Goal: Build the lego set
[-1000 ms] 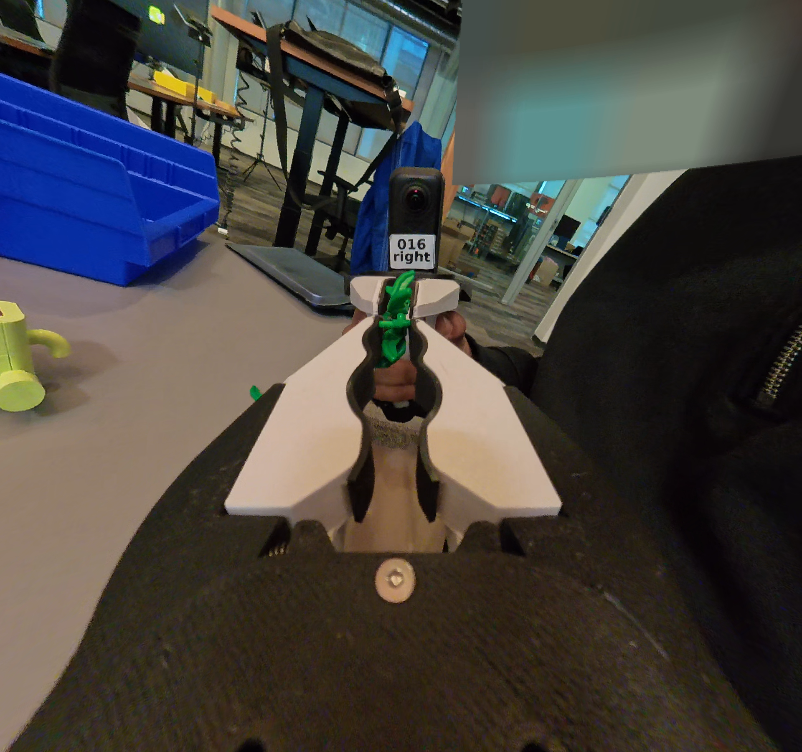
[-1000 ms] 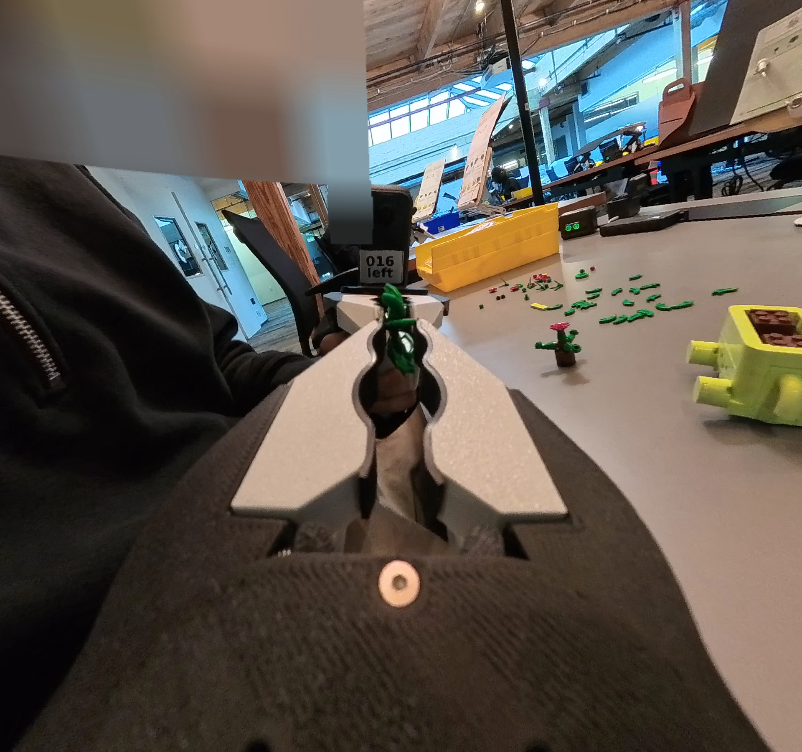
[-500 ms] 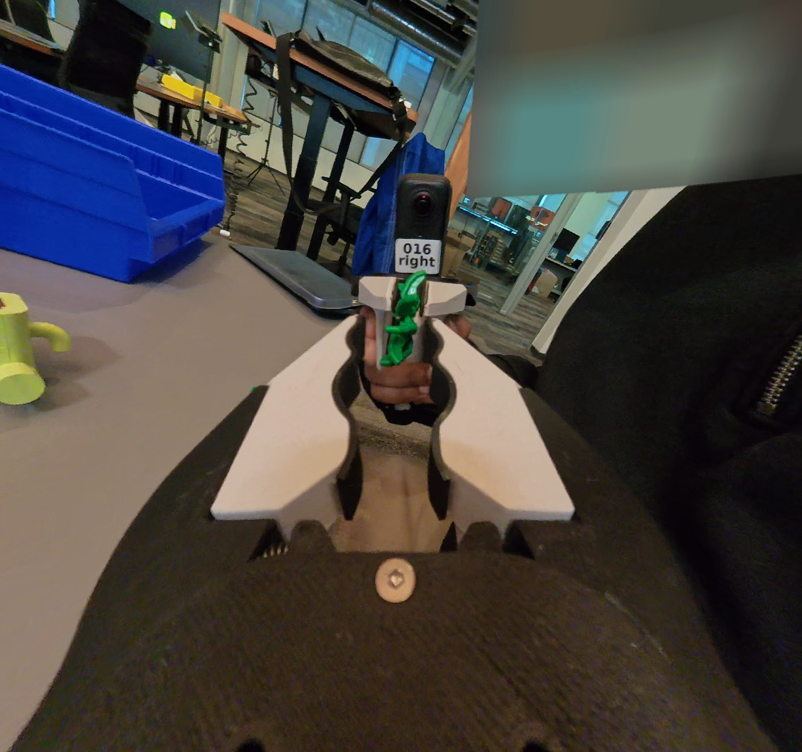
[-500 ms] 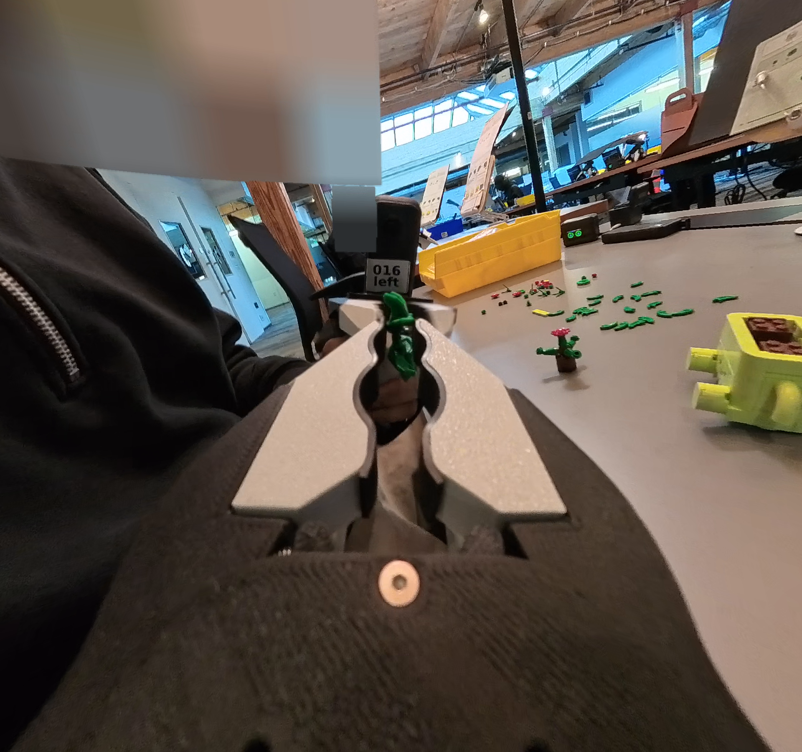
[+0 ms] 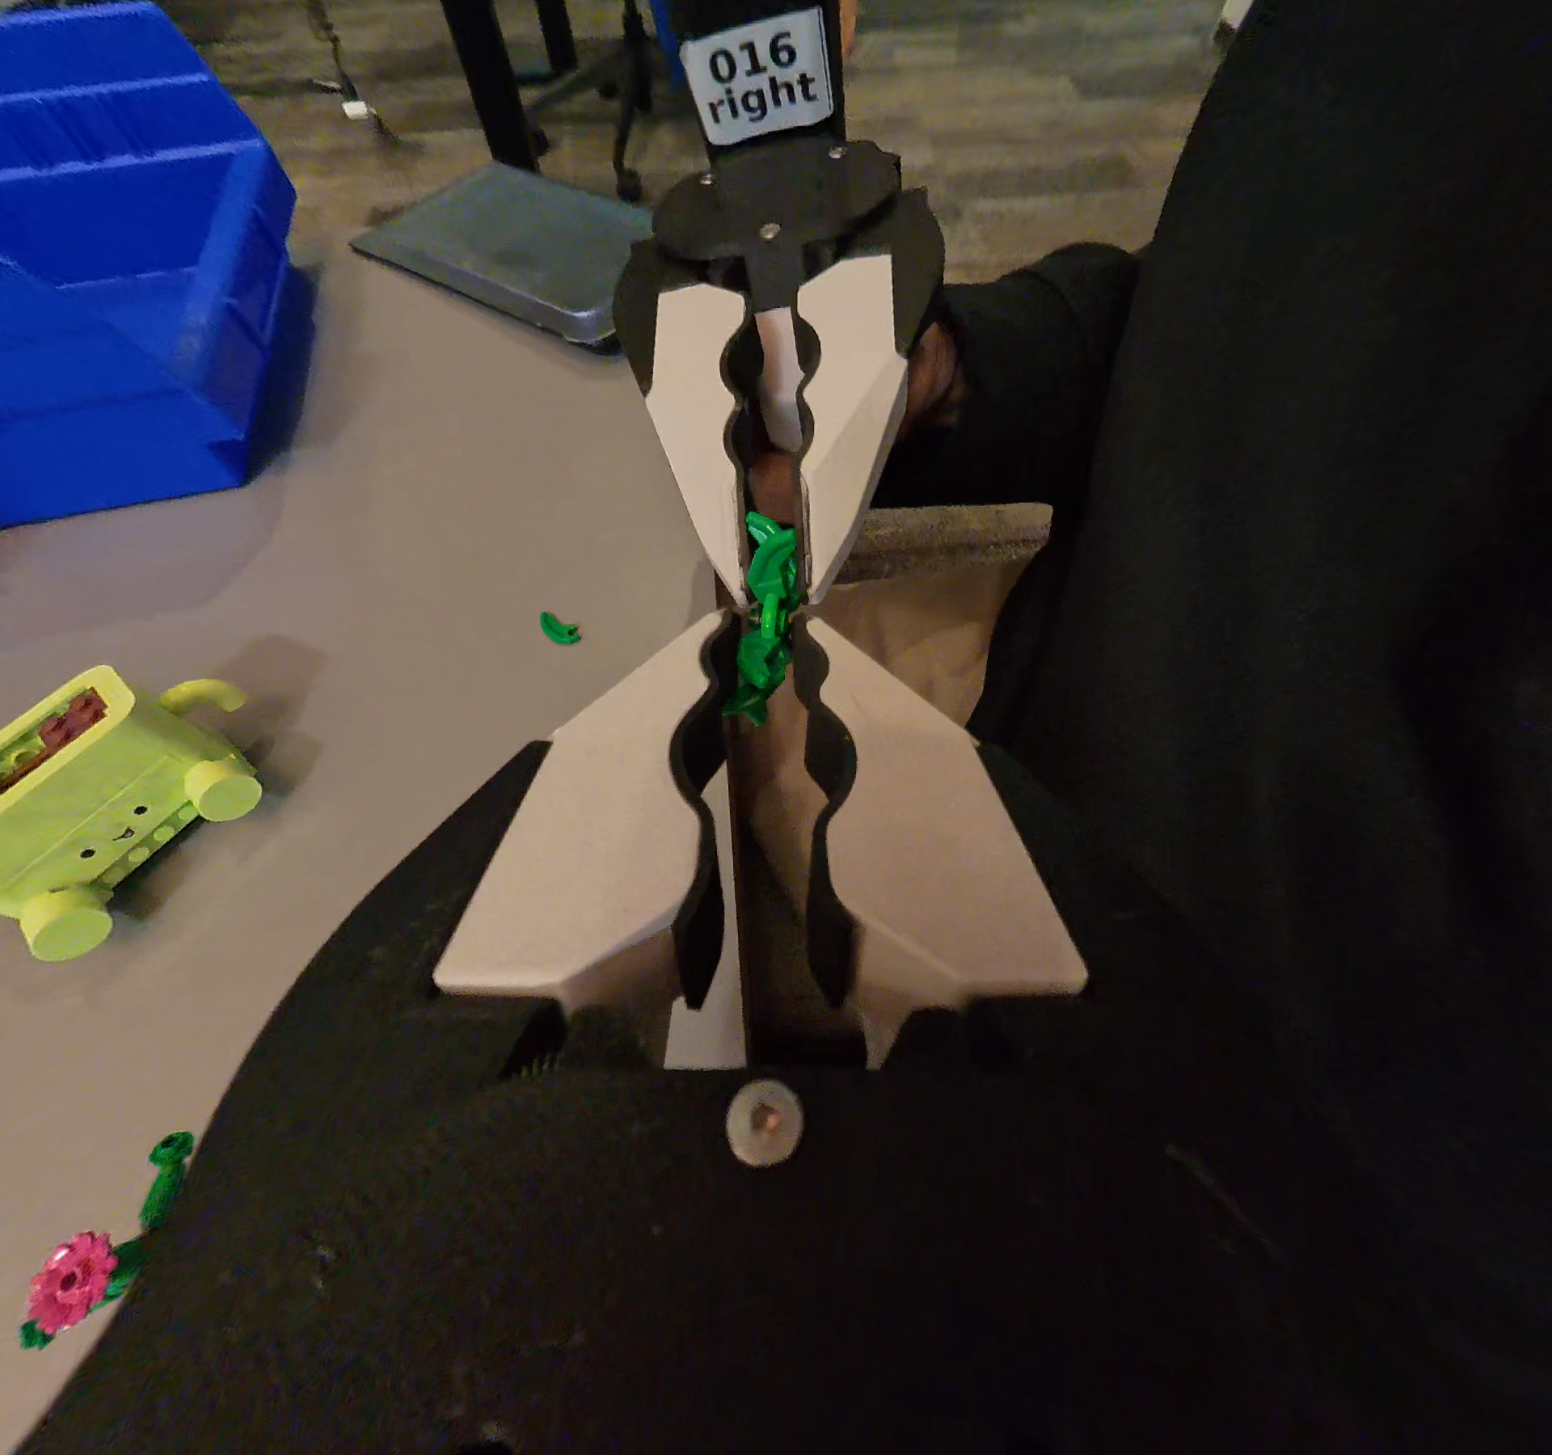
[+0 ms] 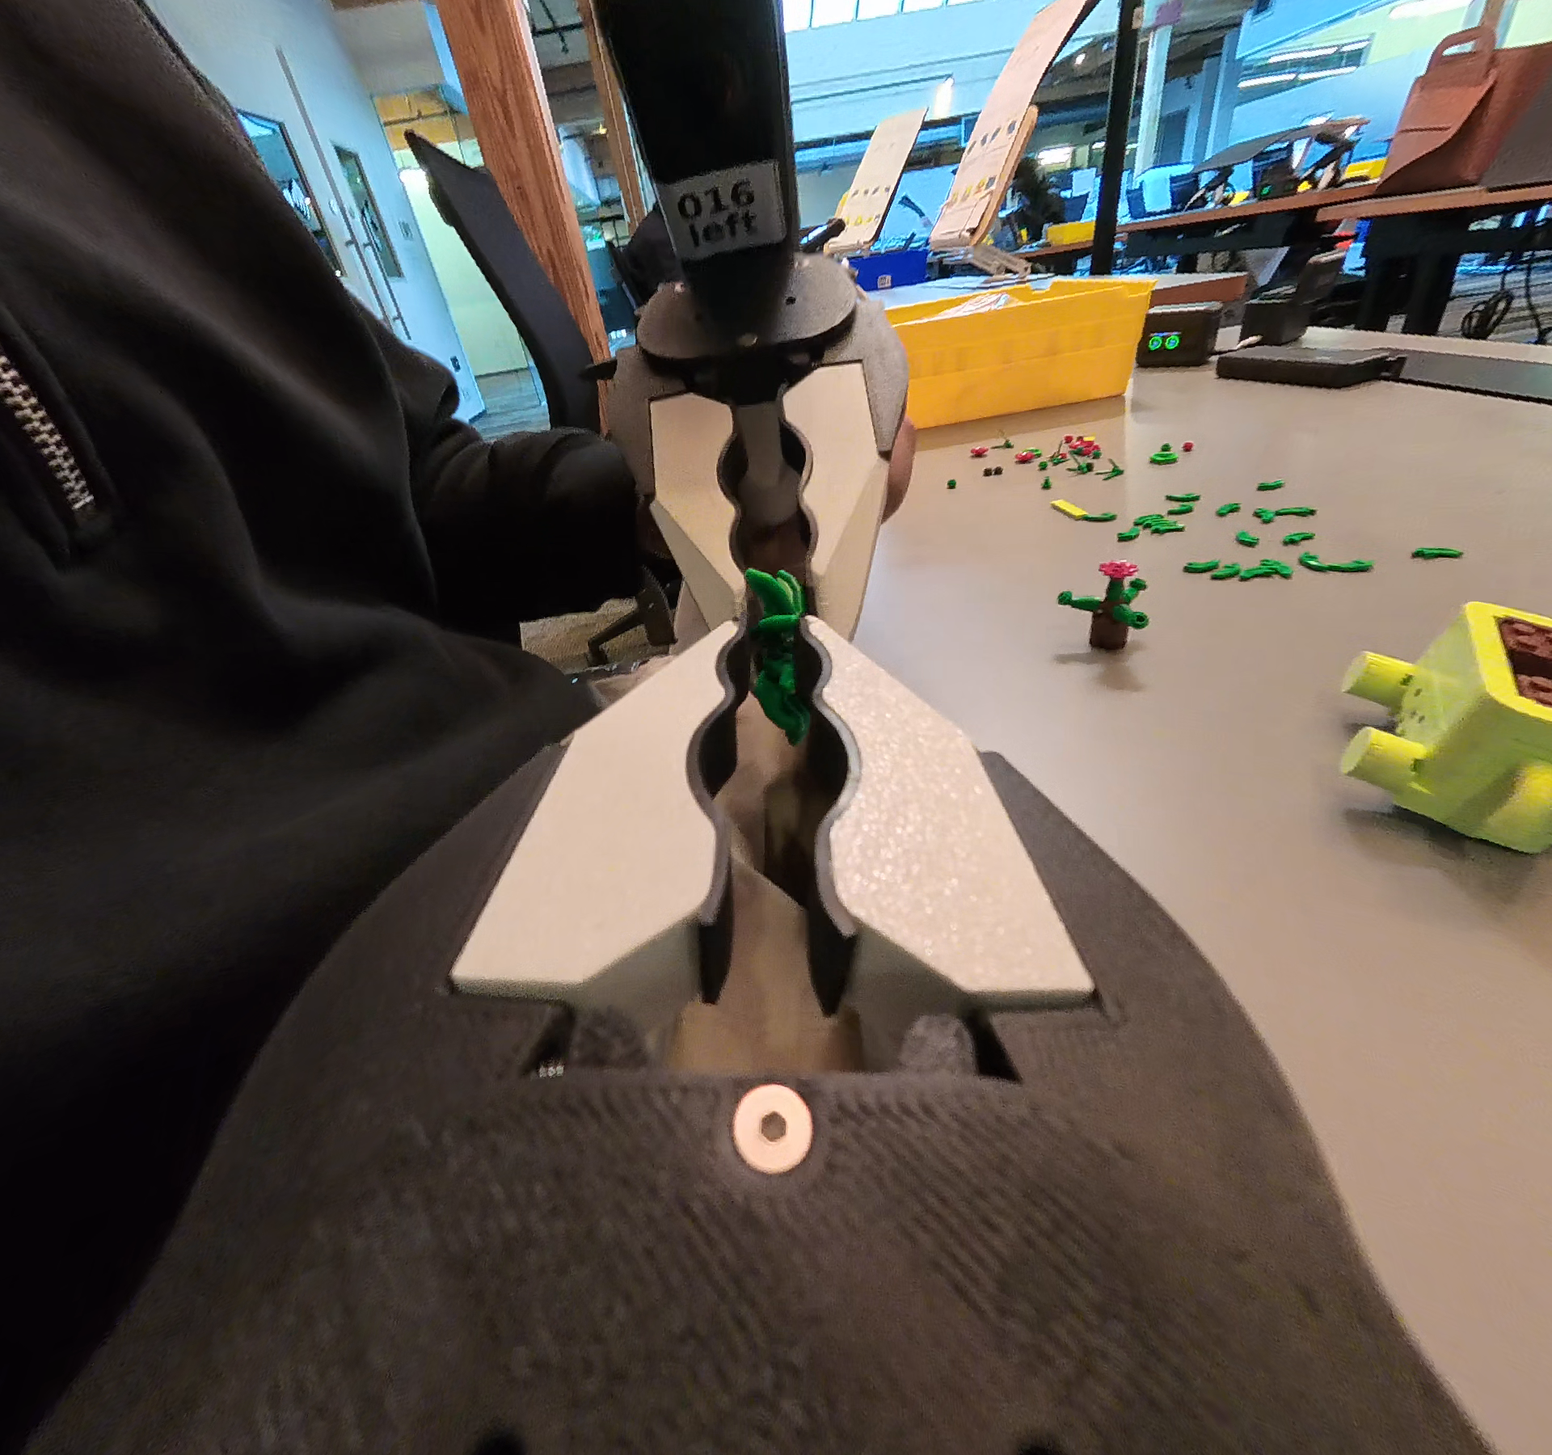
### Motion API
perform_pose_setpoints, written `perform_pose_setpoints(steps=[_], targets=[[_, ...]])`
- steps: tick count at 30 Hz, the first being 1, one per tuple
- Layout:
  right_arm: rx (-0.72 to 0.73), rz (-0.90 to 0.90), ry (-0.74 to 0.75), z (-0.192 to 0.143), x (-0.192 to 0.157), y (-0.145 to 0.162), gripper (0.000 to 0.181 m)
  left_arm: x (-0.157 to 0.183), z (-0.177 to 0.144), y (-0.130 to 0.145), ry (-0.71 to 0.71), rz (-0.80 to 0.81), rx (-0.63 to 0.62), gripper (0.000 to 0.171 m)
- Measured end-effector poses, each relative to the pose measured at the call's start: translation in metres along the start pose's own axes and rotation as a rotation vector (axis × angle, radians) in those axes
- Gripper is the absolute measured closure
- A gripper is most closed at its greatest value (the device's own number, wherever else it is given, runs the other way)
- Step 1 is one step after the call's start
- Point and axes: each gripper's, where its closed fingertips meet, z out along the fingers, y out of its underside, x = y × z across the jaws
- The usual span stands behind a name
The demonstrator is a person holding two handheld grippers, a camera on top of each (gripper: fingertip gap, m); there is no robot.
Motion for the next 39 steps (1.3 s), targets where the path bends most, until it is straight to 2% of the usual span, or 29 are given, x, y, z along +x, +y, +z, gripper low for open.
perform_pose_setpoints(steps=[13, 17, 19, 20, 22, 25, 28, 32, 34, 36, 37, 39], targets=[[-0.006, -0.004, 0.031, 0.001, 0.005, 0.003, 0.173, -0.007, -0.003, 0.002, -0.025, -0.067, 0.040, 0.166], [0.046, -0.005, 0.105, -0.008, 0.017, -0.007, 0.168, -0.022, -0.006, 0.012, -0.112, -0.100, 0.014, 0.166], [0.062, -0.002, 0.209, -0.019, 0.034, -0.012, 0.168, -0.033, -0.008, 0.022, -0.176, -0.119, -0.024, 0.166], [0.032, -0.006, 0.292, -0.026, 0.047, -0.009, 0.169, -0.038, -0.009, 0.028, -0.206, -0.129, -0.049, 0.166], [-0.117, -0.009, 0.501, -0.046, 0.078, 0.009, 0.171, -0.047, -0.010, 0.040, -0.263, -0.134, -0.106, 0.166], [-0.372, 0.039, 0.662, -0.068, 0.102, 0.048, 0.166, -0.052, -0.007, 0.052, -0.308, -0.121, -0.172, 0.167], [-0.445, 0.059, 0.585, -0.056, 0.094, 0.064, 0.161, -0.054, -0.002, 0.060, -0.313, -0.126, -0.214, 0.166], [-0.547, -0.073, 0.460, -0.045, 0.083, 0.072, 0.139, -0.050, 0.002, 0.063, -0.273, -0.161, -0.204, 0.166], [-0.622, -0.121, 0.410, -0.048, 0.082, 0.078, 0.136, -0.047, 0.004, 0.063, -0.252, -0.173, -0.198, 0.166], [-0.662, -0.057, 0.316, -0.048, 0.075, 0.082, 0.129, -0.045, 0.006, 0.063, -0.235, -0.183, -0.190, 0.166], [-0.660, -0.020, 0.255, -0.048, 0.069, 0.081, 0.128, -0.044, 0.008, 0.063, -0.228, -0.186, -0.190, 0.166], [-0.704, 0.000, 0.223, -0.053, 0.067, 0.083, 0.133, -0.043, 0.010, 0.064, -0.229, -0.188, -0.196, 0.166]])
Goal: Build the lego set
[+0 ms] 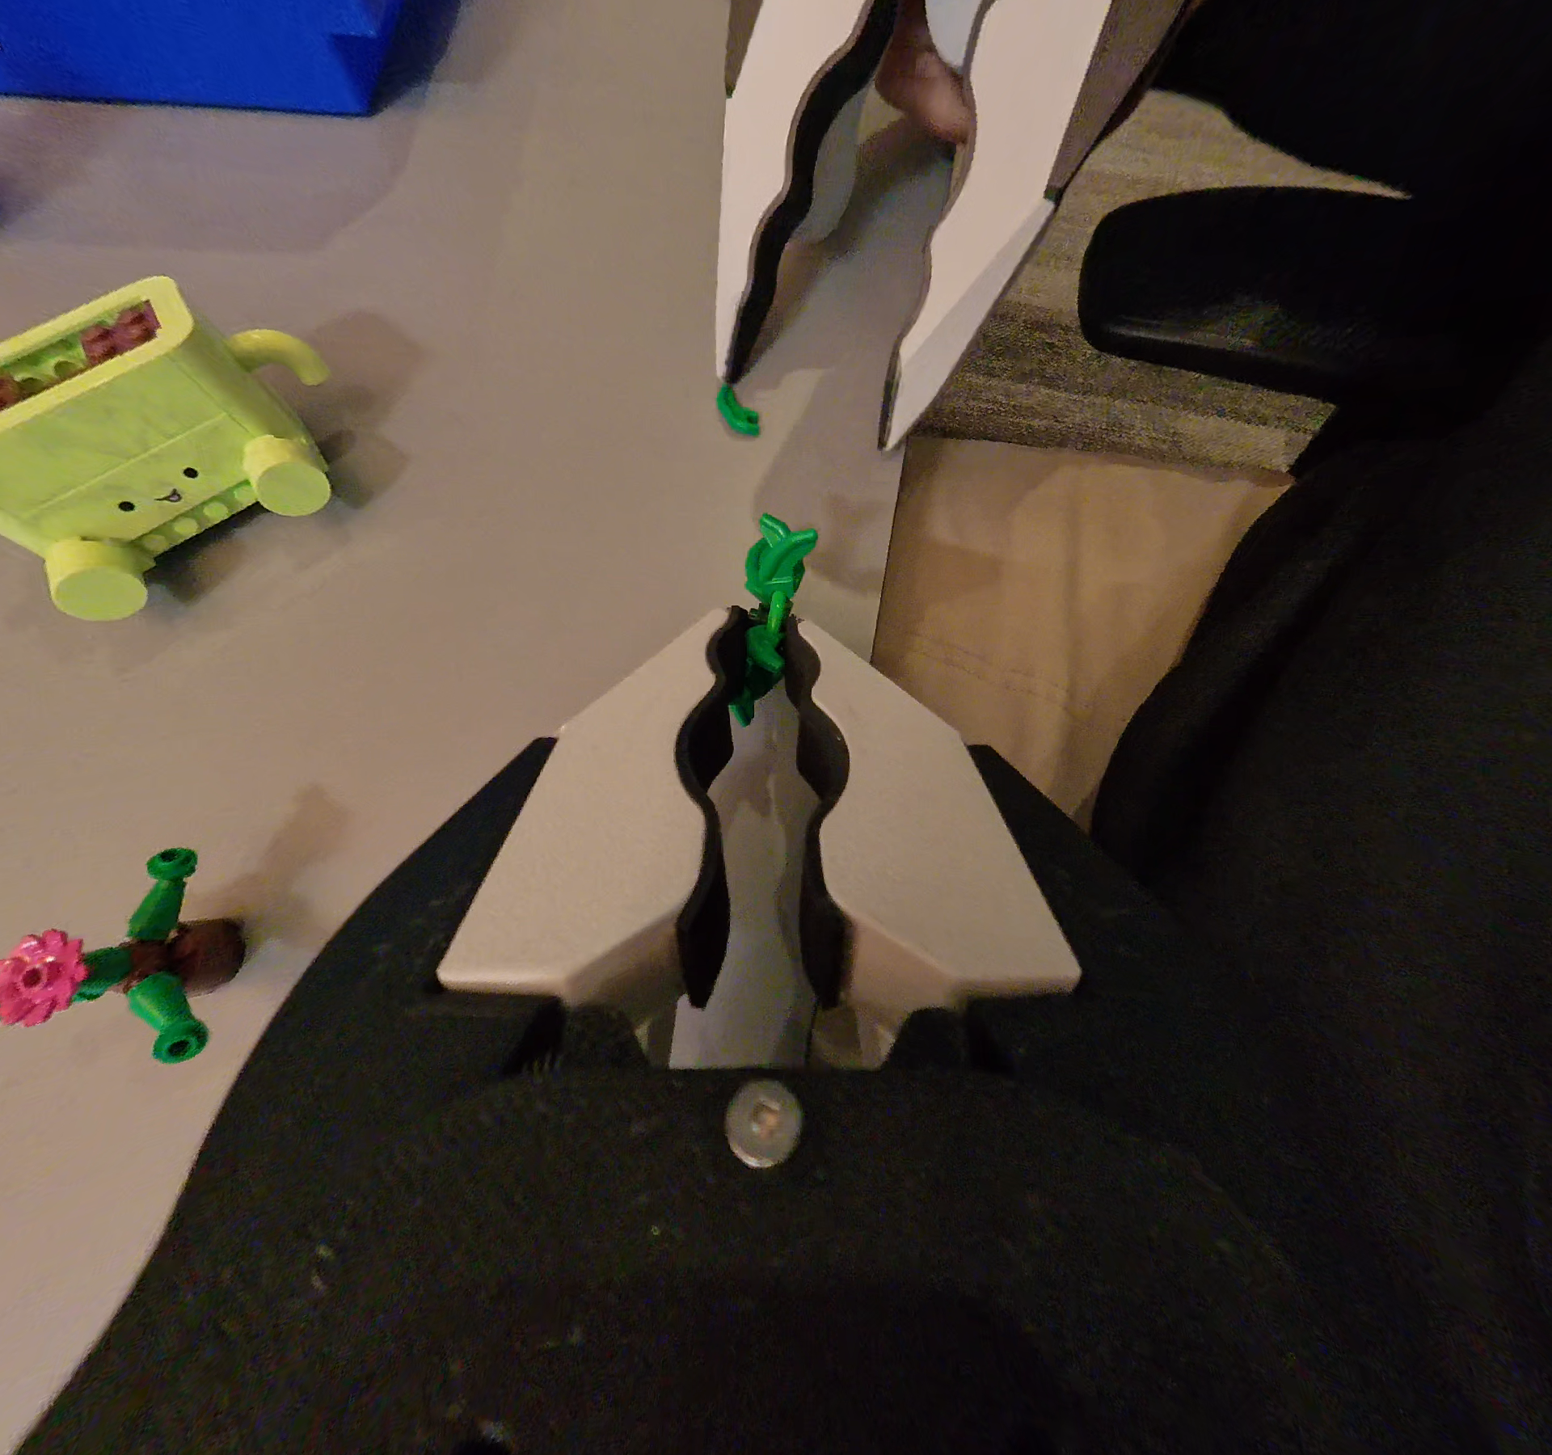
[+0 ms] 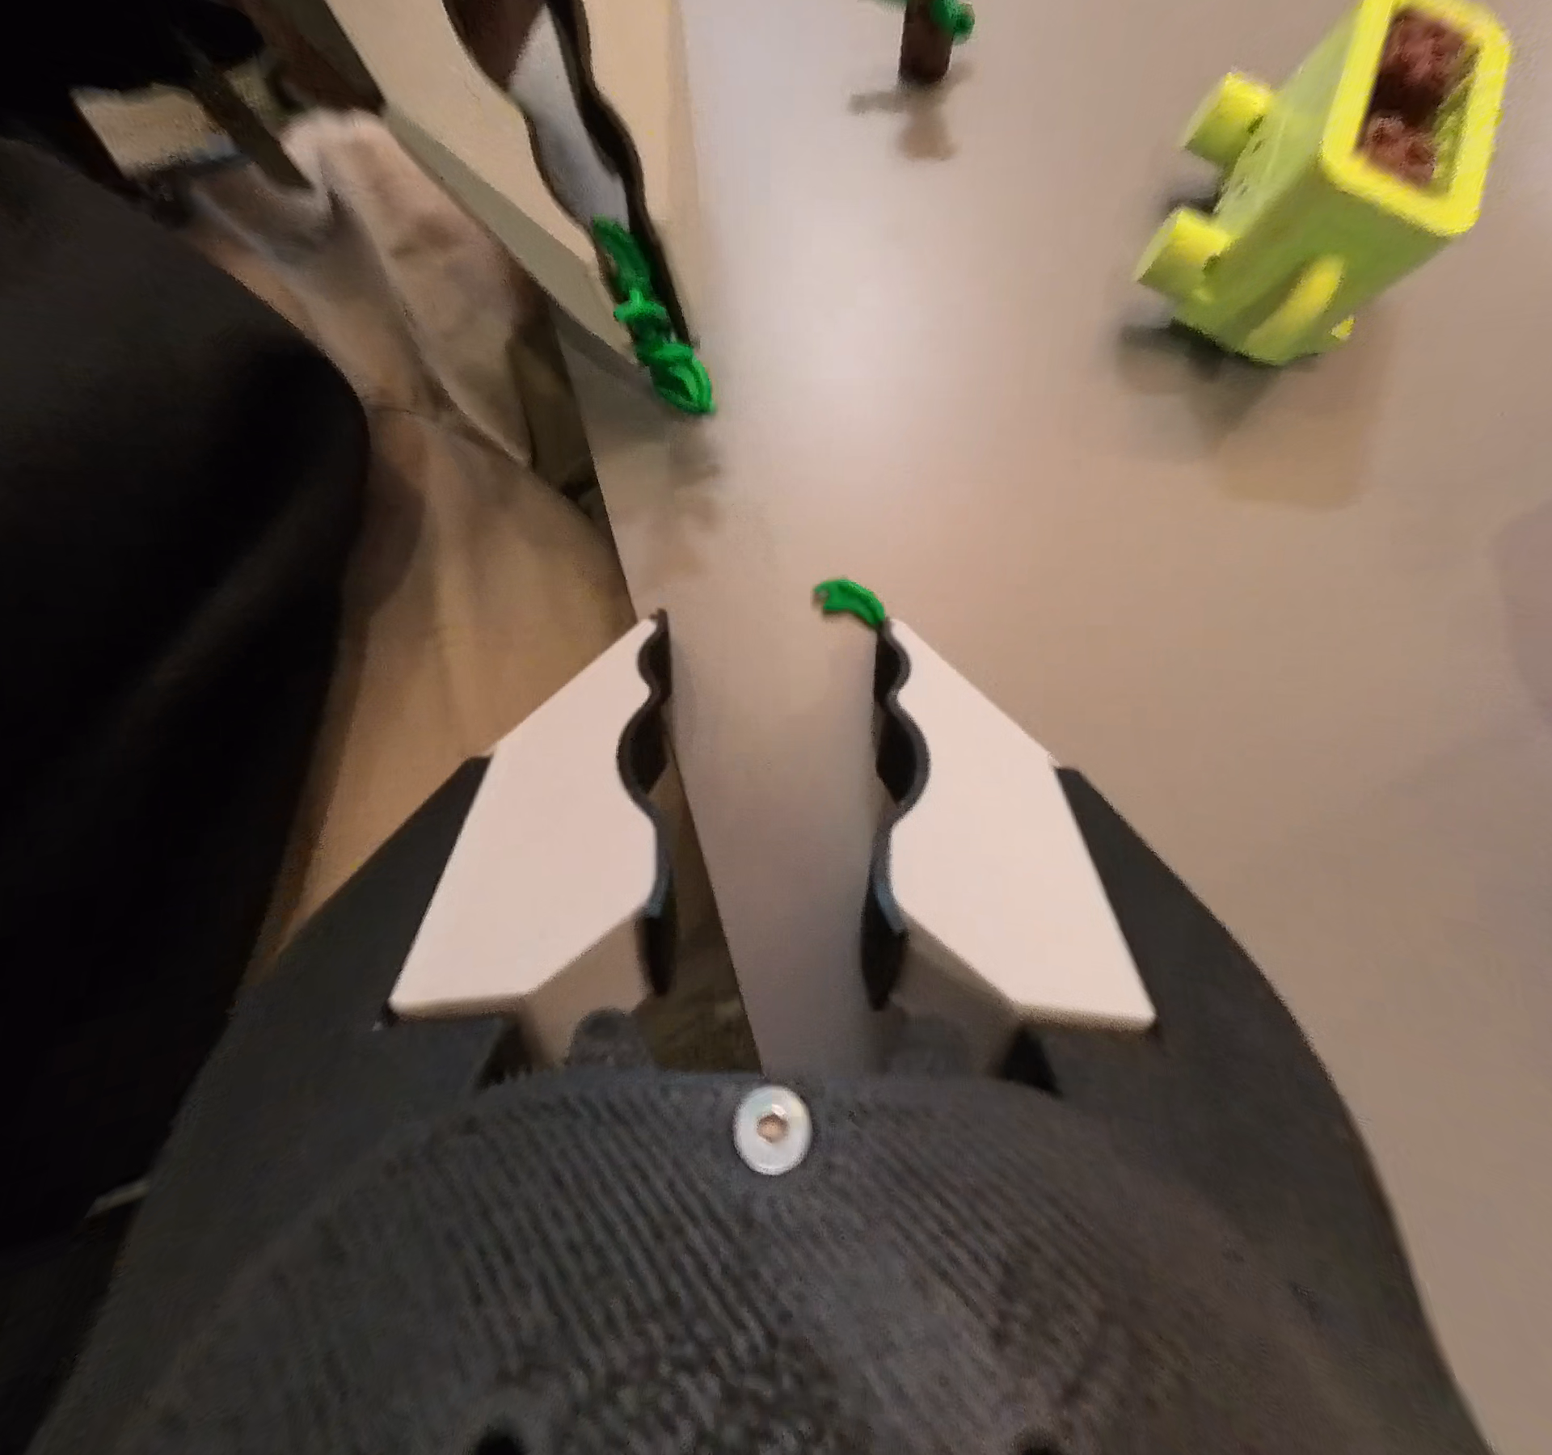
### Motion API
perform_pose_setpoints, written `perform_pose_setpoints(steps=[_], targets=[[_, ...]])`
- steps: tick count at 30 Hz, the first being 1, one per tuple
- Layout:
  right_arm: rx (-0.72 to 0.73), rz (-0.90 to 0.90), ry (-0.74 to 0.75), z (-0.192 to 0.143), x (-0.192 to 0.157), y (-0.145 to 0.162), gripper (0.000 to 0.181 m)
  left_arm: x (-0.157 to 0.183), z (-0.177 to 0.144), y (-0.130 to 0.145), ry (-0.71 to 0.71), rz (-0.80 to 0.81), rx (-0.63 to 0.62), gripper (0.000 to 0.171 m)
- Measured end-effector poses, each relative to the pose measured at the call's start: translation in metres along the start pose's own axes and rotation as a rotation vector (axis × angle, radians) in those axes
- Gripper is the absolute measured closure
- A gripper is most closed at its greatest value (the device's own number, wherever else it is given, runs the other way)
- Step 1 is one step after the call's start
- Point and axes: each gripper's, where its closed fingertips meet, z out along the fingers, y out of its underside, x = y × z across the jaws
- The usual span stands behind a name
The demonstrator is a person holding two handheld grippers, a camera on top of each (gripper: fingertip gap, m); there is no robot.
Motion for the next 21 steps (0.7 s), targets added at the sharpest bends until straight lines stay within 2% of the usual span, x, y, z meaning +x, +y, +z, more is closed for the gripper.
perform_pose_setpoints(steps=[4, 6, 9, 11, 13, 21], targets=[[-0.032, -0.031, -0.083, -0.001, -0.020, 0.003, 0.145, 0.006, 0.004, -0.002, 0.009, -0.005, 0.014, 0.166], [-0.011, -0.061, -0.044, 0.001, -0.020, 0.001, 0.147, 0.008, 0.005, -0.003, 0.017, -0.004, 0.019, 0.166], [0.025, -0.115, 0.075, 0.003, -0.004, -0.005, 0.126, 0.009, 0.005, -0.003, 0.031, -0.010, 0.021, 0.166], [-0.011, -0.108, 0.052, 0.008, -0.004, -0.001, 0.117, 0.009, 0.005, -0.004, 0.034, -0.015, 0.020, 0.166], [-0.023, -0.091, 0.009, 0.009, -0.007, -0.002, 0.116, 0.009, 0.005, -0.004, 0.026, -0.013, 0.023, 0.166], [-0.032, -0.077, -0.011, 0.005, -0.030, 0.002, 0.139, 0.013, 0.005, -0.003, 0.024, -0.021, 0.041, 0.166]])
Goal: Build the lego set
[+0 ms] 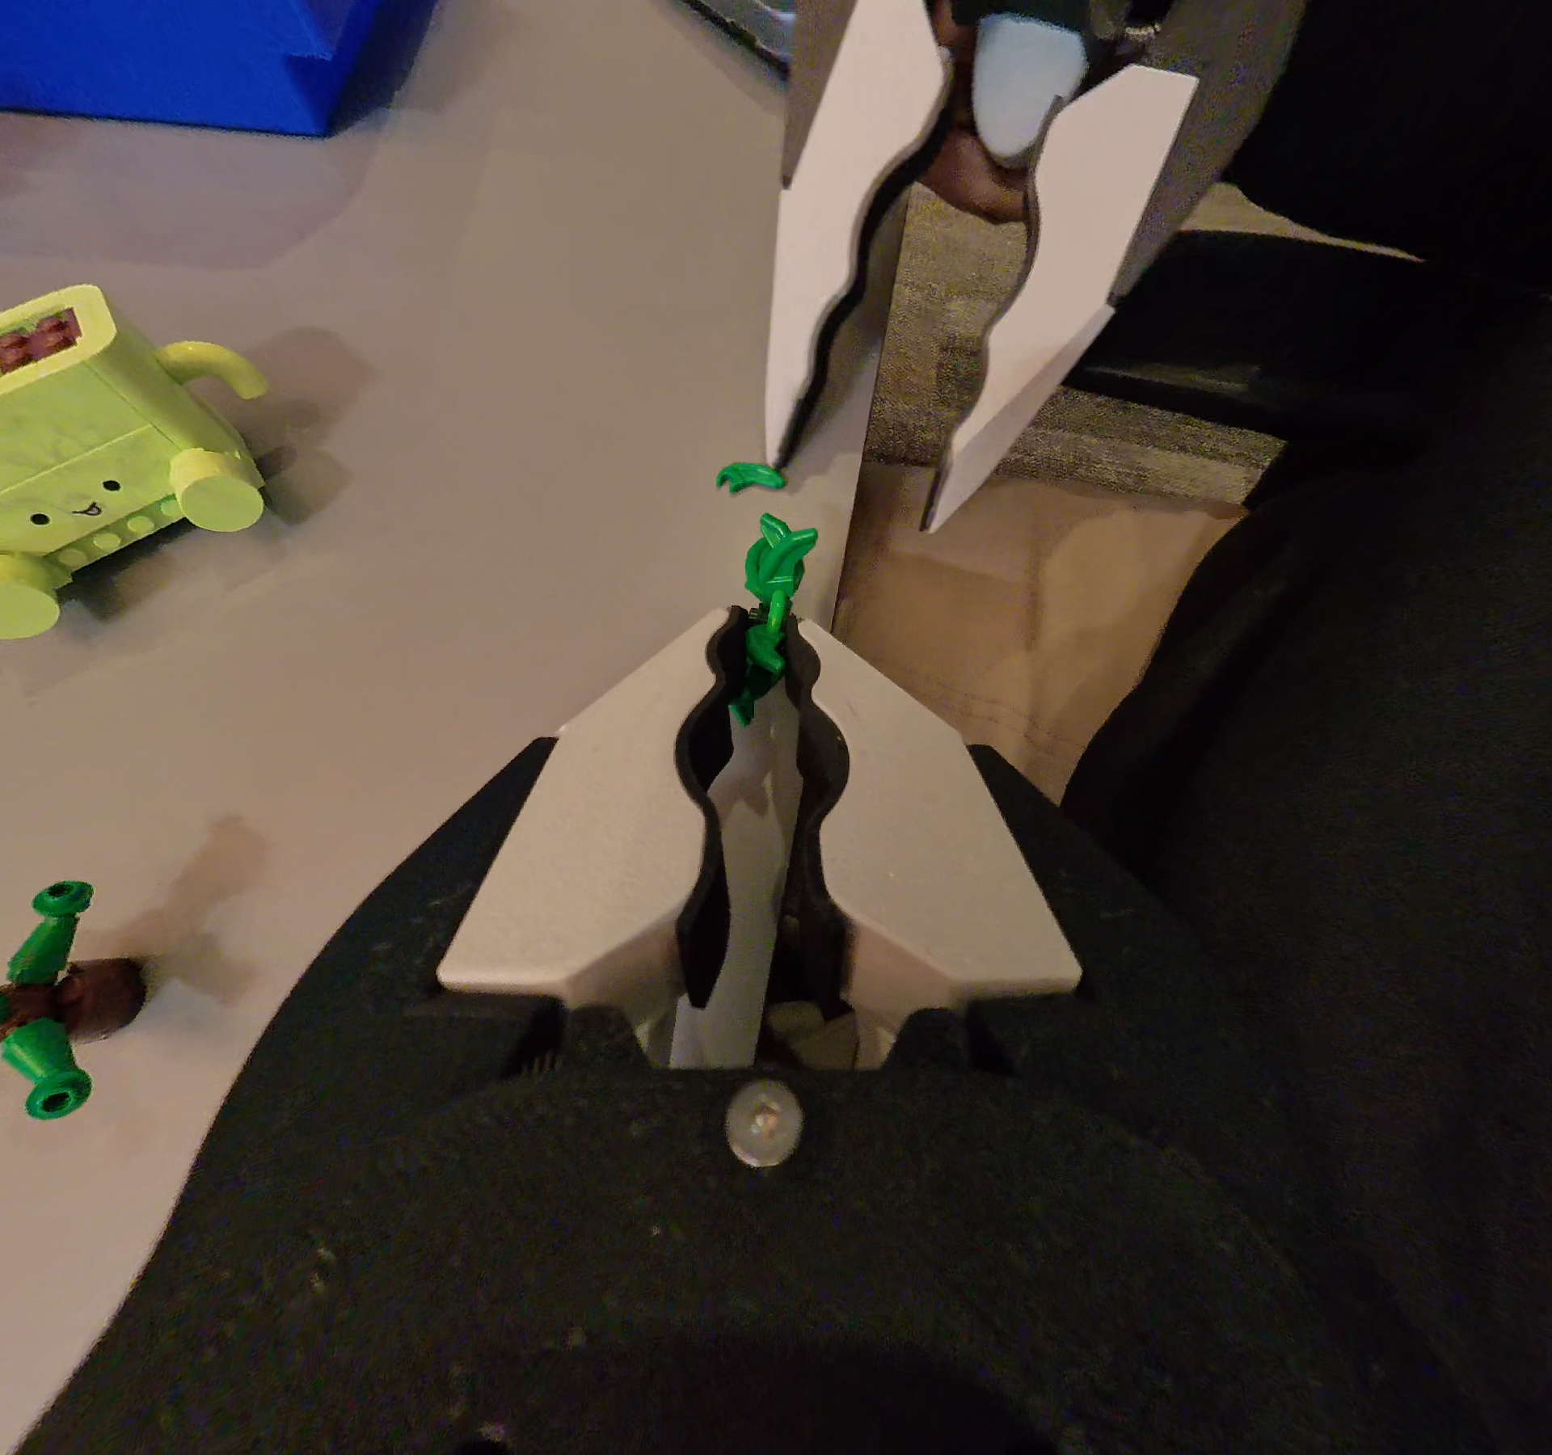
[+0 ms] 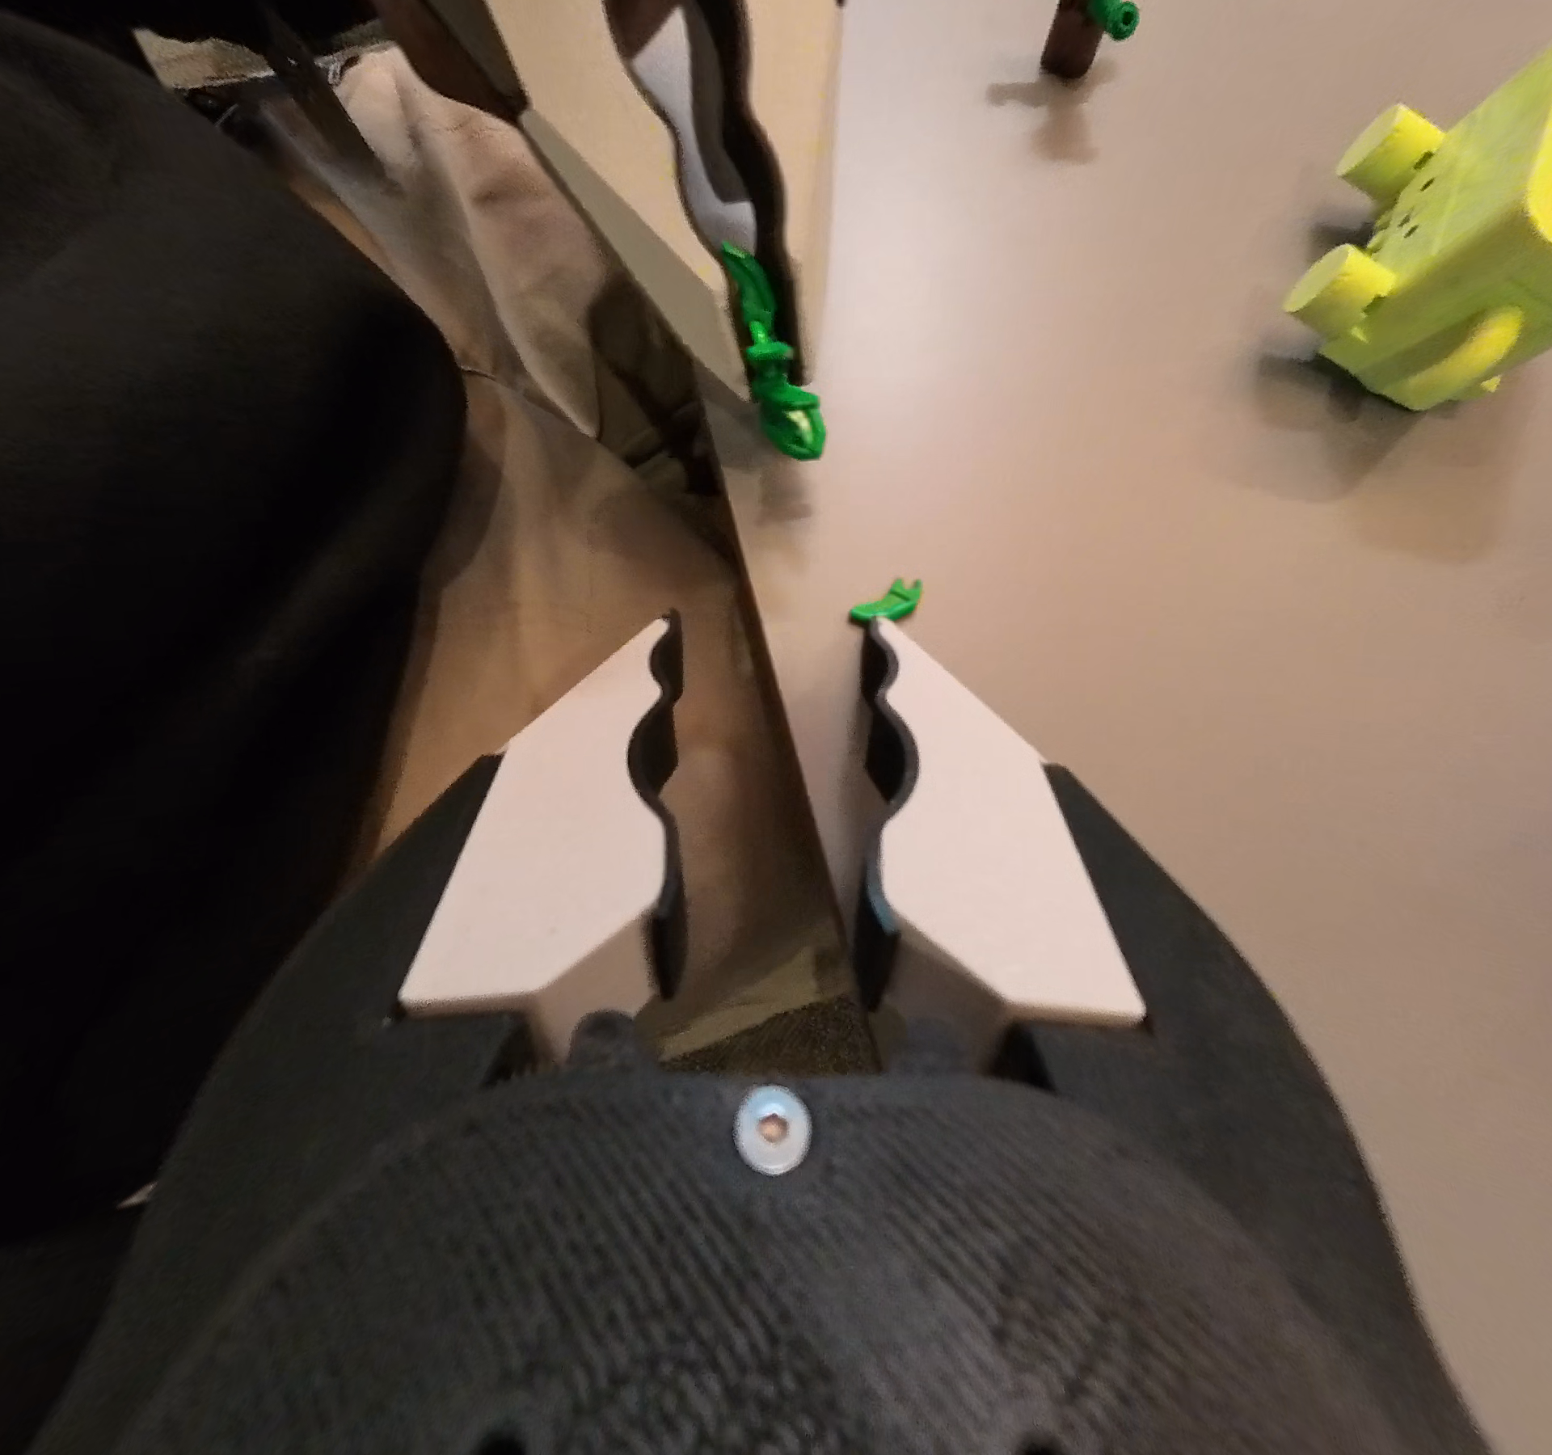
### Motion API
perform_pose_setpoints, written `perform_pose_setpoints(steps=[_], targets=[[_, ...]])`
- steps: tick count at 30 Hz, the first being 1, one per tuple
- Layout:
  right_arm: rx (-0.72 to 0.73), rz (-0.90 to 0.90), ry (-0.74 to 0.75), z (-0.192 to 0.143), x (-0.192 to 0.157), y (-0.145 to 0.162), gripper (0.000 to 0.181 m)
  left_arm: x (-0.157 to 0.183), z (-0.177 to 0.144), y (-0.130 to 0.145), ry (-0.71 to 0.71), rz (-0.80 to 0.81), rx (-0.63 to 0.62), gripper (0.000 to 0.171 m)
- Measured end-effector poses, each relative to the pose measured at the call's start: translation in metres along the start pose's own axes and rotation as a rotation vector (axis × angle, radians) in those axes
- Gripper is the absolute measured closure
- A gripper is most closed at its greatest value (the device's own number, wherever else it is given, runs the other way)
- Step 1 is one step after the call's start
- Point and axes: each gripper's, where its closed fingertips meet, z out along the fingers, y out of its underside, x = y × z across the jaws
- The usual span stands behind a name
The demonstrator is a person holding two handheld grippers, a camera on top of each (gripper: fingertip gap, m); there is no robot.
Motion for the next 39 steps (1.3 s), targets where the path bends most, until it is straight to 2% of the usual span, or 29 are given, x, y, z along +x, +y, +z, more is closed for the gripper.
perform_pose_setpoints(steps=[2, 6, 9, 13, 22, 25, 29, 33, 39], targets=[[0.010, -0.005, 0.044, 0.001, -0.001, 0.000, 0.142, -0.001, 0.000, 0.000, 0.001, -0.003, 0.003, 0.166], [0.080, -0.059, 0.247, -0.001, 0.013, -0.008, 0.140, -0.002, -0.003, -0.003, 0.002, -0.025, 0.028, 0.166], [0.115, -0.119, 0.337, 0.001, 0.013, -0.011, 0.136, -0.002, -0.004, -0.004, 0.011, -0.047, 0.044, 0.167], [0.117, -0.086, 0.334, 0.009, 0.011, -0.006, 0.131, -0.002, -0.005, -0.005, 0.022, -0.063, 0.055, 0.166], [0.065, -0.097, 0.263, 0.011, 0.000, -0.005, 0.151, -0.002, -0.007, -0.006, 0.018, -0.063, 0.061, 0.166], [0.055, -0.092, 0.255, 0.011, -0.003, -0.005, 0.150, -0.002, -0.008, -0.006, 0.016, -0.061, 0.062, 0.166], [0.102, -0.126, 0.324, 0.002, 0.005, -0.013, 0.140, -0.002, -0.008, -0.006, 0.017, -0.064, 0.065, 0.166], [0.033, -0.078, 0.288, 0.008, 0.010, 0.001, 0.136, -0.002, -0.008, -0.006, 0.018, -0.068, 0.065, 0.166], [0.014, -0.076, 0.271, 0.009, 0.006, -0.001, 0.141, -0.001, -0.007, -0.005, 0.021, -0.068, 0.063, 0.166]])
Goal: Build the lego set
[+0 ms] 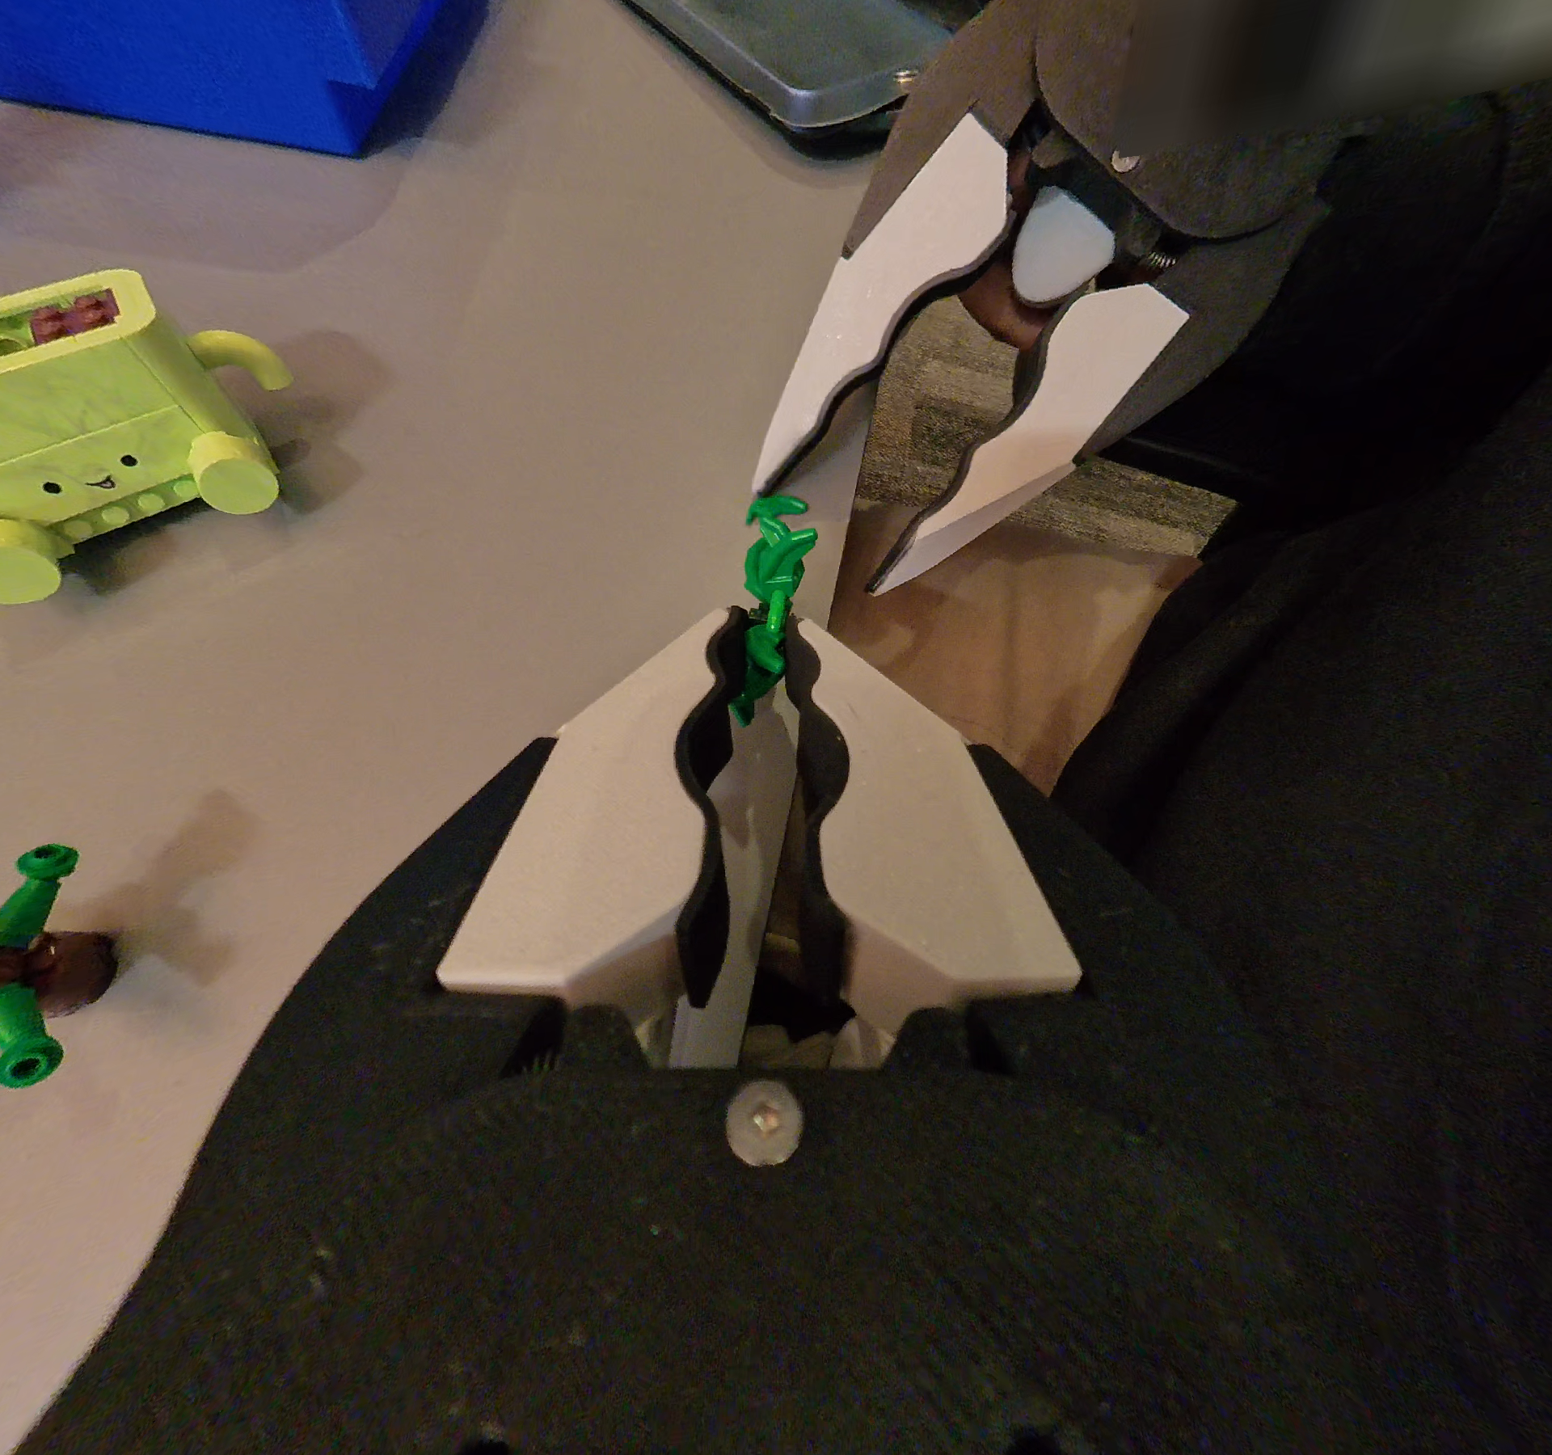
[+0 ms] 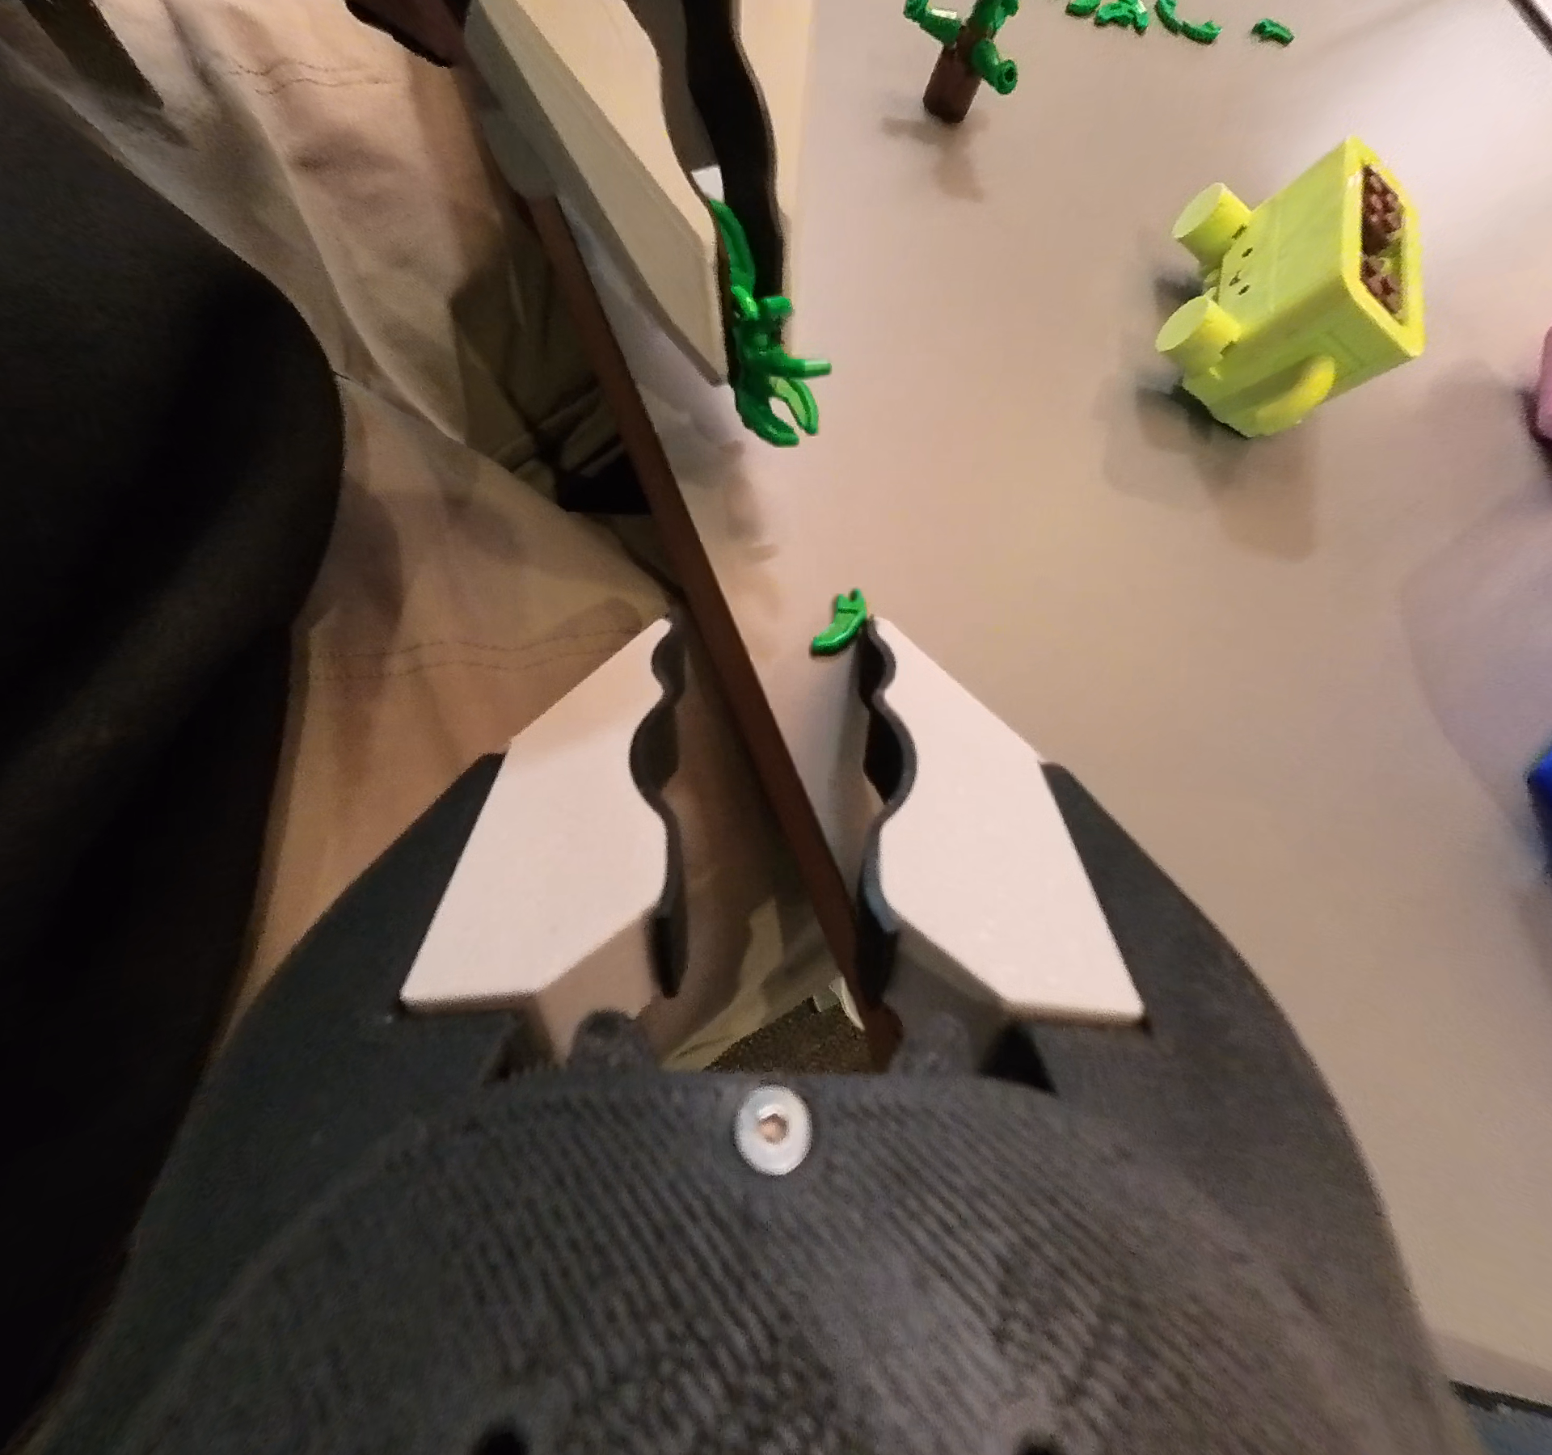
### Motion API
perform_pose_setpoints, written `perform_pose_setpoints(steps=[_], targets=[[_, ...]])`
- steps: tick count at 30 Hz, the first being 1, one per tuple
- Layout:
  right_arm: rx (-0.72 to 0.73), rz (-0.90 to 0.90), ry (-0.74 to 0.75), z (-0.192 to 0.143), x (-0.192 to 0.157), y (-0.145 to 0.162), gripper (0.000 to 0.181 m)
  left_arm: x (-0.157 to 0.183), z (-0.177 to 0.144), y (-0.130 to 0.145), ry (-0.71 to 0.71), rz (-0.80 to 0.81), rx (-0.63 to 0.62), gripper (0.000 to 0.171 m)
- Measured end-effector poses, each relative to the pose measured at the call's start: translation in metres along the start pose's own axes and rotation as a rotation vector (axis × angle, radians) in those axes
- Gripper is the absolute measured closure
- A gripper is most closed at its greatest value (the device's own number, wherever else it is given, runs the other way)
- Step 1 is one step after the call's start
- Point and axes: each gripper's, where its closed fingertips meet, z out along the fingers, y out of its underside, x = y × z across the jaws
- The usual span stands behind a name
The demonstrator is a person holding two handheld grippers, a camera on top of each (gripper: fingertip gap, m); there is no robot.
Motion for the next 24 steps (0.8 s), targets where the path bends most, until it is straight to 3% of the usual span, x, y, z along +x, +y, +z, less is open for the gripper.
perform_pose_setpoints(steps=[9, 15, 24], targets=[[0.004, -0.031, 0.017, -0.003, -0.012, -0.003, 0.152, 0.000, 0.000, 0.000, -0.002, 0.000, 0.000, 0.166], [0.021, -0.047, 0.052, -0.004, -0.012, -0.004, 0.150, 0.000, 0.000, -0.001, -0.006, 0.003, 0.000, 0.166], [0.022, -0.245, 0.200, -0.001, -0.007, -0.007, 0.157, 0.000, -0.001, 0.000, -0.011, 0.005, -0.001, 0.166]])
